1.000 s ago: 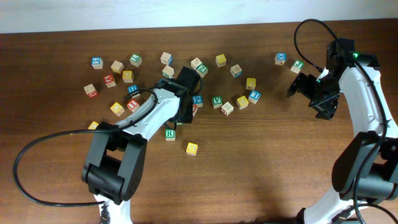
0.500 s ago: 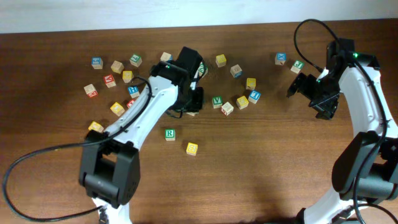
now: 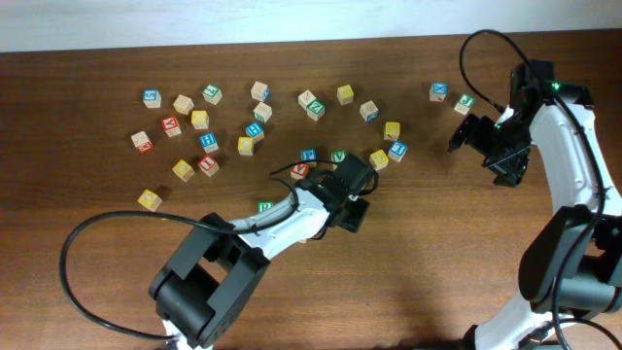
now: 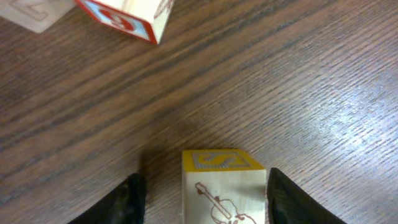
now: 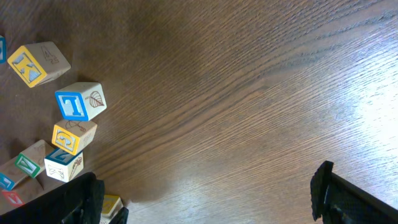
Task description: Spell out RSS
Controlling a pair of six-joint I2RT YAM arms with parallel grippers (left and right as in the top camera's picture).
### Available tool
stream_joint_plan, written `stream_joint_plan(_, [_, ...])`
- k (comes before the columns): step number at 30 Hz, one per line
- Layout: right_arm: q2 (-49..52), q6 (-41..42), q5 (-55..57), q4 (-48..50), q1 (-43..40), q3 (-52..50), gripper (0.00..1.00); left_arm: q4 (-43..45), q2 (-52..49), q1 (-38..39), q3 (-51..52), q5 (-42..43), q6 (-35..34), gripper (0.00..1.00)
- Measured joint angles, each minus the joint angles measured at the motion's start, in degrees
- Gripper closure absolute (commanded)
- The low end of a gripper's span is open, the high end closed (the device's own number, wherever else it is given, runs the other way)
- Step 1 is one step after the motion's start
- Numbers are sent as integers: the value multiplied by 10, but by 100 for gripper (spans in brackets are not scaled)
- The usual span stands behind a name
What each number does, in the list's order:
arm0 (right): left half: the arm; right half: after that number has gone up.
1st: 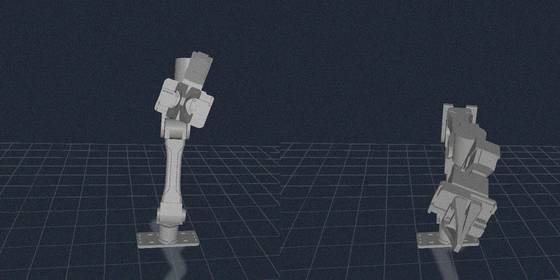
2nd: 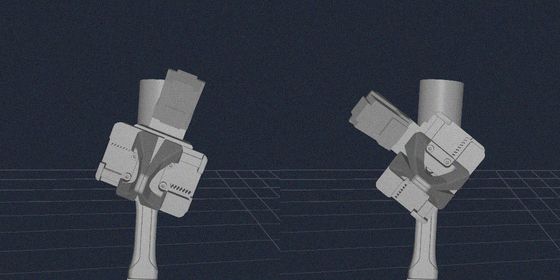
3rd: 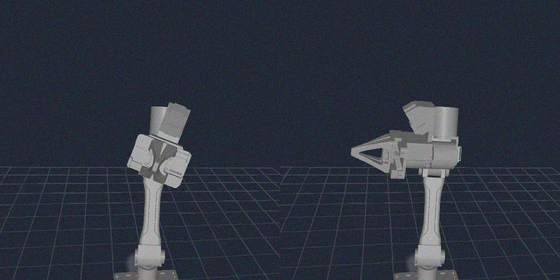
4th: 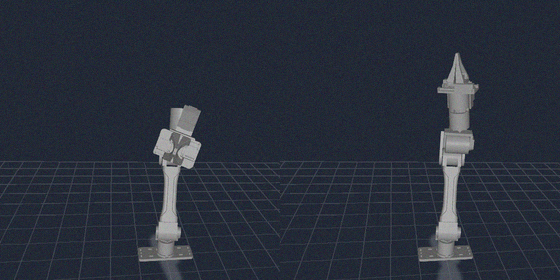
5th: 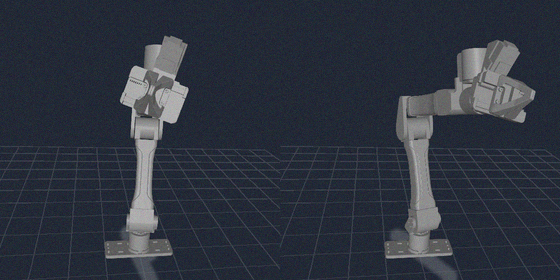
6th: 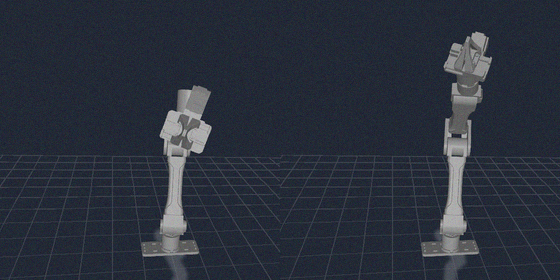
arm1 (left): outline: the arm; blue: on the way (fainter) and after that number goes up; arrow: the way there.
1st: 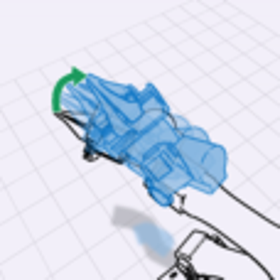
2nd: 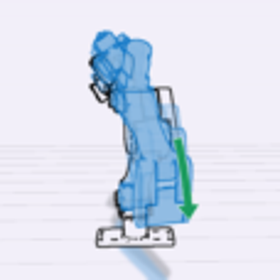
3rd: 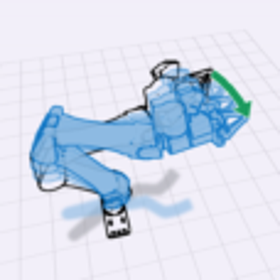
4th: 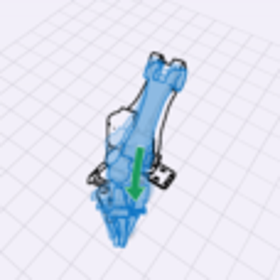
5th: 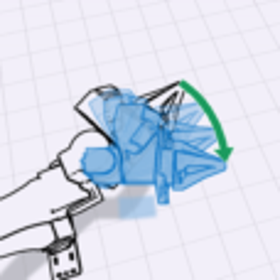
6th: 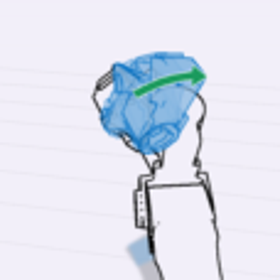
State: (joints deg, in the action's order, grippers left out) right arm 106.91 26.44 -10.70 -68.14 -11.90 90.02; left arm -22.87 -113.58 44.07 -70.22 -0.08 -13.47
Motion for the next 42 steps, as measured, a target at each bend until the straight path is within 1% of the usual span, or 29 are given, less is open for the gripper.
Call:
stream_joint_plan(2, [0, 0, 0, 0, 0, 0, 2, 0, 0, 0, 0, -8, 2, 46])
stream_joint_plan(3, [0, 0, 0, 0, 0, 0, 2, -2, 0, 0, 0, -10, 3, 52])
stream_joint_plan(4, [0, 0, 0, 0, 0, 0, 2, -9, 1, 0, 0, -13, 4, 70])
stream_joint_plan(5, [0, 0, 0, 0, 0, 0, 2, -25, 3, 0, -1, -15, 4, 80])
stream_joint_plan(7, [0, 0, 0, 0, 0, 0, 2, -42, 8, 0, -5, -15, 5, 87])
stream_joint_plan(8, [0, 0, 0, 0, 0, 0, 2, -44, 17, 0, -9, -7, 5, 89])
stream_joint_plan(13, [0, 0, 0, 0, 0, 0, 2, -38, 45, 0, -25, 120, 4, 86])
stream_joint_plan(14, [0, 0, 0, 0, 0, 0, 2, -37, 45, 0, -25, 121, 4, 81])
stream_joint_plan(15, [0, 0, 0, 0, 0, 0, 2, -37, 43, 0, -25, 105, 4, 79])
stream_joint_plan(18, [0, 0, 0, 0, 0, 0, 2, -32, 15, 0, -25, 61, 4, 76])
stream_joint_plan(19, [0, 0, 0, 0, 0, 0, 2, -32, -3, 0, -25, 51, 4, 63])
stream_joint_plan(20, [0, 0, 0, 0, 0, 0, 2, -31, -13, 0, -26, 49, 4, 44])
stream_joint_plan(21, [0, 0, 0, 0, 0, 0, 2, -32, -13, 0, -26, 45, 4, 29])
stream_joint_plan(22, [0, 0, 0, 0, 0, 0, 2, -34, -13, 0, -27, 43, 4, 18])
stream_joint_plan(23, [0, 0, 0, 0, 0, 0, 2, -44, -13, 1, -35, 41, 4, 10])
stream_joint_plan(25, [0, 0, 0, 0, 0, 0, 2, -90, -16, 1, -52, 37, 3, 9])
stream_joint_plan(26, [0, 0, 0, 0, 0, 0, 2, -126, -16, -1, -69, 37, 4, 11])
stream_joint_plan(27, [0, 0, 0, 0, 0, 0, 2, -162, -16, -6, -96, 37, 11, 25])
stream_joint_plan(29, [0, 0, 0, 1, 0, 0, 2, -210, -16, -16, -166, 35, 32, 32])
stream_joint_plan(30, [0, 0, 0, 0, 0, 0, 2, -240, -15, -18, -203, 35, 24, 39])
stream_joint_plan(31, [0, 0, 0, 0, 0, 0, 2, -280, -13, -18, -243, 37, -20, 31])
stream_joint_plan(32, [0, 0, 0, 0, 0, 0, 2, -303, -8, -17, -263, 37, -63, 19])
stream_joint_plan(33, [0, 0, 0, 0, 0, 0, 2, -323, -3, -16, -271, 39, -129, 7])
stream_joint_plan(34, [0, 0, 0, 0, 0, 0, 2, -334, -1, -13, -272, 41, -218, 30])
stream_joint_plan(35, [0, 0, 0, 0, 0, 0, 2, -335, -1, -11, -271, 41, -261, 33])
stream_joint_plan(36, [0, 0, 0, 0, 0, 0, 2, -335, -1, -7, -271, 38, -295, 30])
stream_joint_plan(38, [0, 0, 0, 0, 0, 0, 2, -335, -2, 14, -271, 16, -376, 28])
stream_joint_plan(39, [0, 0, 0, 0, 0, 0, 2, -335, -3, 27, -271, 2, -428, 27])
stream_joint_plan(42, [0, 0, 0, 0, 0, 0, 2, -335, -46, 48, -271, -20, -538, 27])
